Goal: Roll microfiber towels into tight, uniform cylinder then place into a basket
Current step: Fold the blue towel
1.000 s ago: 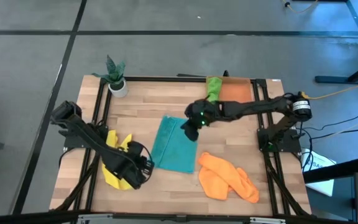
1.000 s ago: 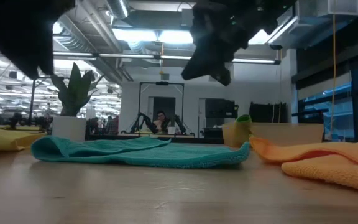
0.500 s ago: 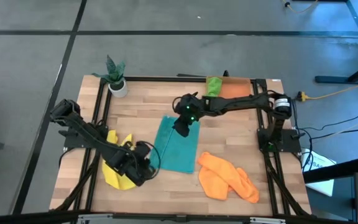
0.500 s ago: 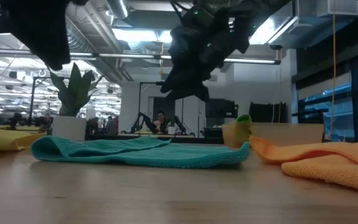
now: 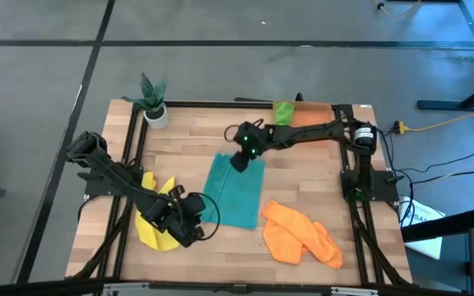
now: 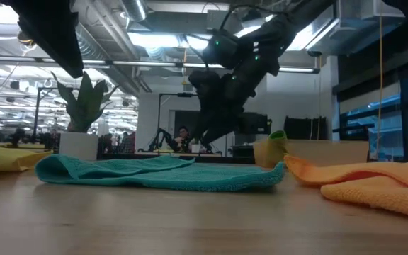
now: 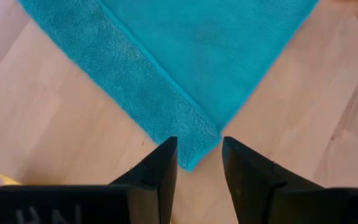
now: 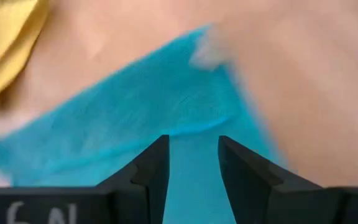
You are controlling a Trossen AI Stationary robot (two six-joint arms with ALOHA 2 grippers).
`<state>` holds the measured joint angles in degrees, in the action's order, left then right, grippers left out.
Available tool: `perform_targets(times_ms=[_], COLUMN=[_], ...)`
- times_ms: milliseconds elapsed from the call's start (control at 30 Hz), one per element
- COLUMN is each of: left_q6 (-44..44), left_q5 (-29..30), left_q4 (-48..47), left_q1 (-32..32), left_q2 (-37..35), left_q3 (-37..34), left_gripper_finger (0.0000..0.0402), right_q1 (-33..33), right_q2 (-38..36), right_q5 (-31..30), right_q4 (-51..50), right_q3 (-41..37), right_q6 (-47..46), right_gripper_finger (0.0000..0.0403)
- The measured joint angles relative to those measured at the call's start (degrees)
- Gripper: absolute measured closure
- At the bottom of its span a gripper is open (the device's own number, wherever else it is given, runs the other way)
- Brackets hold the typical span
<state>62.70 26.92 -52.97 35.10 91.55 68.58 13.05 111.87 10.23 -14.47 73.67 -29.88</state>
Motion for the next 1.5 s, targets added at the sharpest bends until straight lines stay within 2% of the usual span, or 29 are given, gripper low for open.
perform_targets(times_ms=[200,767,1067,1233,1400,1500], left_q6=[0.02,0.06,-0.26,-0.28,-0.28,-0.28], left_q5=[0.00,-0.02,-0.02,-0.02,-0.02,0.00], left_q4=[0.04,0.11,0.07,-0.09,-0.09,-0.09], left_q1=[-1.02,-1.46,-1.46,-1.46,-1.46,-1.46], left_q2=[0.00,0.00,0.00,0.00,0.00,0.00], left_q3=[-0.02,-0.01,-0.02,-0.02,-0.02,-0.02], left_gripper_finger=[0.0283,0.0283,0.0283,0.0283,0.0283,0.0283], right_q1=[2.08,2.17,2.15,2.15,2.15,2.15], right_q2=[0.42,5.73,8.18,8.22,8.22,8.22], right_q5=[-0.50,0.47,3.02,2.98,2.96,3.04], right_q4=[1.03,6.29,9.19,10.29,11.55,11.61], right_q3=[0.00,0.00,-0.04,-0.04,0.32,1.63], right_q6=[-4.39,-6.16,-7.32,-7.35,-7.10,-6.99], right_gripper_finger=[0.0267,0.0270,0.0272,0.0307,0.0387,0.0391])
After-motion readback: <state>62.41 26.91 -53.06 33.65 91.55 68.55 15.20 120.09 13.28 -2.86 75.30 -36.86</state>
